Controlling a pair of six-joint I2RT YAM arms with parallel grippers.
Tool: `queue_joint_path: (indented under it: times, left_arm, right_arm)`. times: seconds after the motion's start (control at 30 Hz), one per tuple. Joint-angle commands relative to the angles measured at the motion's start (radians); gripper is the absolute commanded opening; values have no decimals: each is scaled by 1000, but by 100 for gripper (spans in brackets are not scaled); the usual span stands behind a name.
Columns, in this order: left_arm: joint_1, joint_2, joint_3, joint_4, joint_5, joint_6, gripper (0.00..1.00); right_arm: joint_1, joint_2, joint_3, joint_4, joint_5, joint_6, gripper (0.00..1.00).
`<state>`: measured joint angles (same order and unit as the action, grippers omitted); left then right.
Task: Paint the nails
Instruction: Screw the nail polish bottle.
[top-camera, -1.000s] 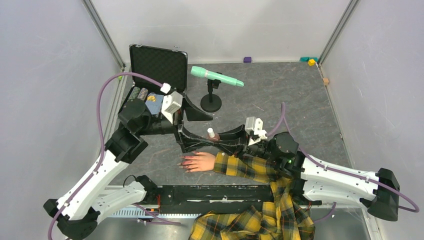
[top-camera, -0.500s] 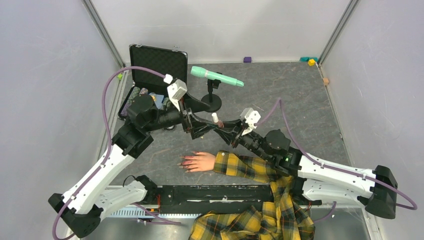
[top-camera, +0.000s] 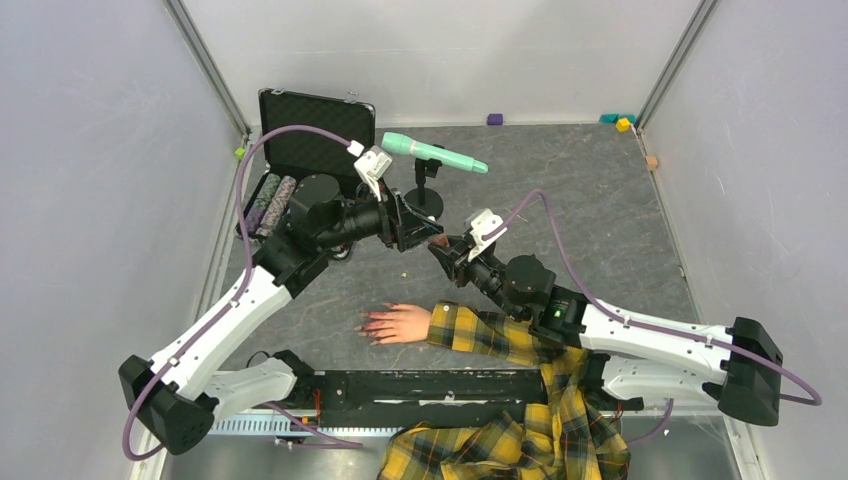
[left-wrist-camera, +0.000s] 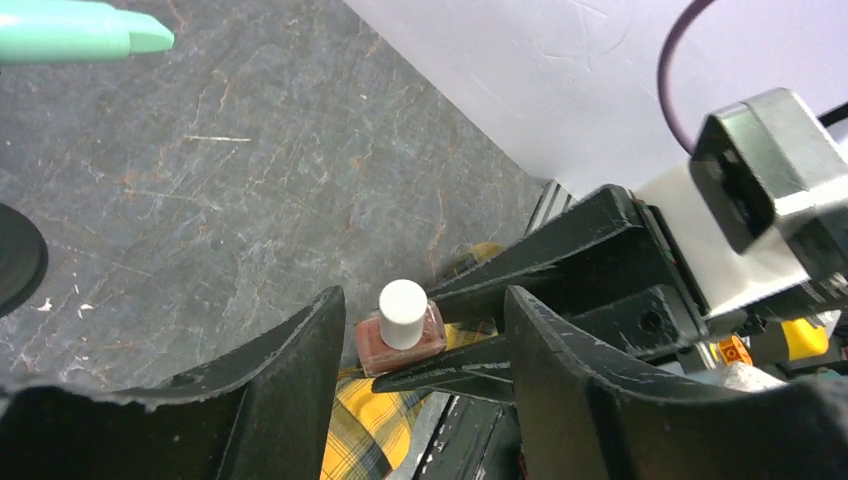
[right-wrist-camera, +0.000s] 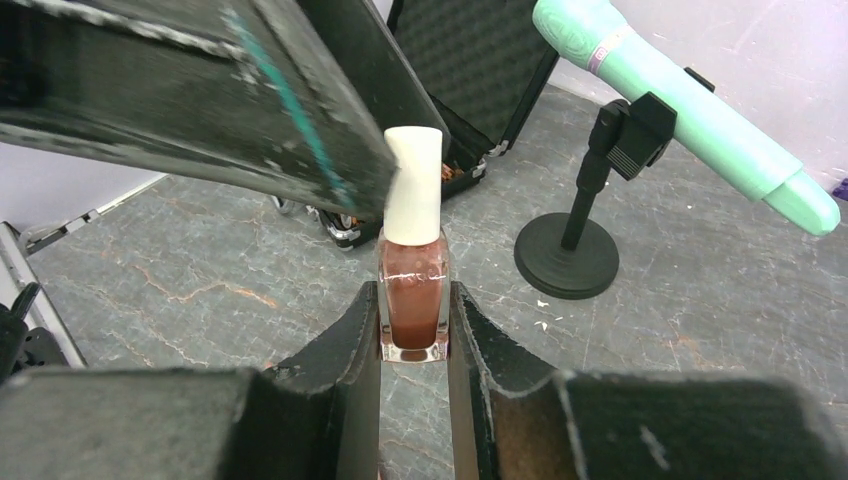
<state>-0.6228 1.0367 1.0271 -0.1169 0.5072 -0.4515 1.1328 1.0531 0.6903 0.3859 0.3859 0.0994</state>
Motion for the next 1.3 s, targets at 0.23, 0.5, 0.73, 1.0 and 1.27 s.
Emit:
queue_joint_path:
  times: [0.23, 0.5, 0.73, 1.0, 1.27]
  left_arm:
    - [7, 43, -1, 51, 26, -83, 43]
    - [7, 68, 4, 78, 103, -96, 20]
    - [6, 54, 12, 172, 277, -92, 2]
    - [5, 15, -2, 358, 553, -130, 2]
    - [-13, -30, -16, 451, 689, -153, 2]
  right_arm:
    - [15, 14, 64, 29, 37, -18, 0]
    - [15, -16, 46, 50, -4, -10, 0]
    - [4, -84, 10, 95, -152, 11, 0]
    - [-55, -143, -22, 174, -432, 103, 0]
    - [-97, -131, -10, 266, -686, 245, 0]
